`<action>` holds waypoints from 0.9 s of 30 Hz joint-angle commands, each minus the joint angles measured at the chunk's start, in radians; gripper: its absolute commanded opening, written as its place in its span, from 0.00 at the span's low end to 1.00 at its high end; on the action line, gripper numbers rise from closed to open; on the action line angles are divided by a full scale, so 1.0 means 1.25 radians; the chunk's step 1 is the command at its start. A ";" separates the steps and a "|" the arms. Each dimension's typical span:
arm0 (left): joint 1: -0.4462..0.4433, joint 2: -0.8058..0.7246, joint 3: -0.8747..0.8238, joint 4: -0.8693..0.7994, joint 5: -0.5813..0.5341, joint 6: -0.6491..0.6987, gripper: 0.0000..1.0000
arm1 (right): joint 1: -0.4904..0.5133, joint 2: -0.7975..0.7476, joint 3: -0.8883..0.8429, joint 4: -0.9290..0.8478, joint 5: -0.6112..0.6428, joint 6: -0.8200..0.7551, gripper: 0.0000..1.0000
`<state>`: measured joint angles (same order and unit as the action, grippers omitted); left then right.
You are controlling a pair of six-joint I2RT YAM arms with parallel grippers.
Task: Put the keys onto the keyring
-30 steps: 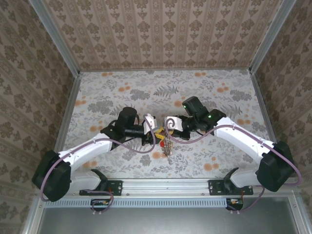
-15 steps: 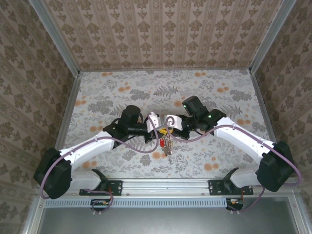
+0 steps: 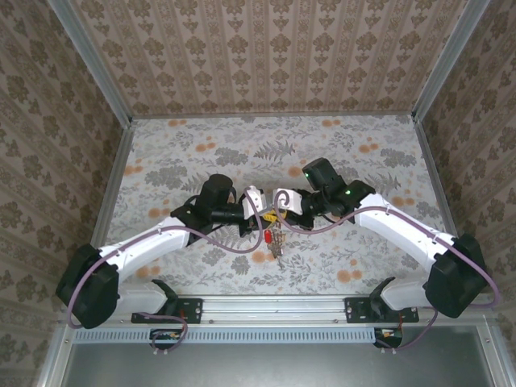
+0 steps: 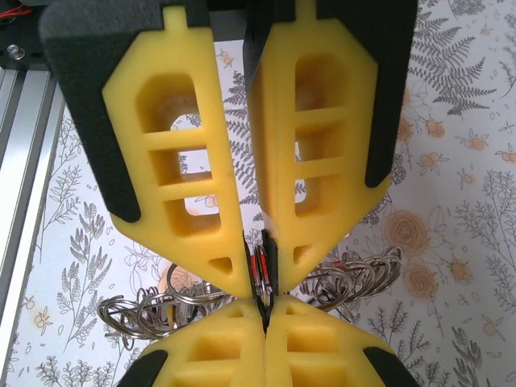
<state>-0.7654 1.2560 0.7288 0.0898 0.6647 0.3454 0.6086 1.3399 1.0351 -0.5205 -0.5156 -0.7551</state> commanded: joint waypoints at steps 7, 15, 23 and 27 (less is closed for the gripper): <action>-0.007 0.016 -0.003 0.001 -0.008 0.010 0.08 | -0.006 -0.040 0.002 0.053 -0.051 0.027 0.00; -0.010 -0.005 -0.009 0.045 0.023 0.035 0.00 | -0.009 -0.050 -0.013 0.055 -0.052 0.028 0.04; 0.014 -0.030 -0.067 0.200 0.095 -0.038 0.00 | -0.040 -0.080 -0.050 0.050 -0.076 0.042 0.19; 0.018 -0.036 -0.086 0.255 0.103 -0.058 0.00 | -0.048 -0.091 -0.059 0.045 -0.084 0.046 0.24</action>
<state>-0.7502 1.2480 0.6334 0.2848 0.7368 0.3141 0.5591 1.2526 0.9768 -0.4732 -0.5812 -0.7097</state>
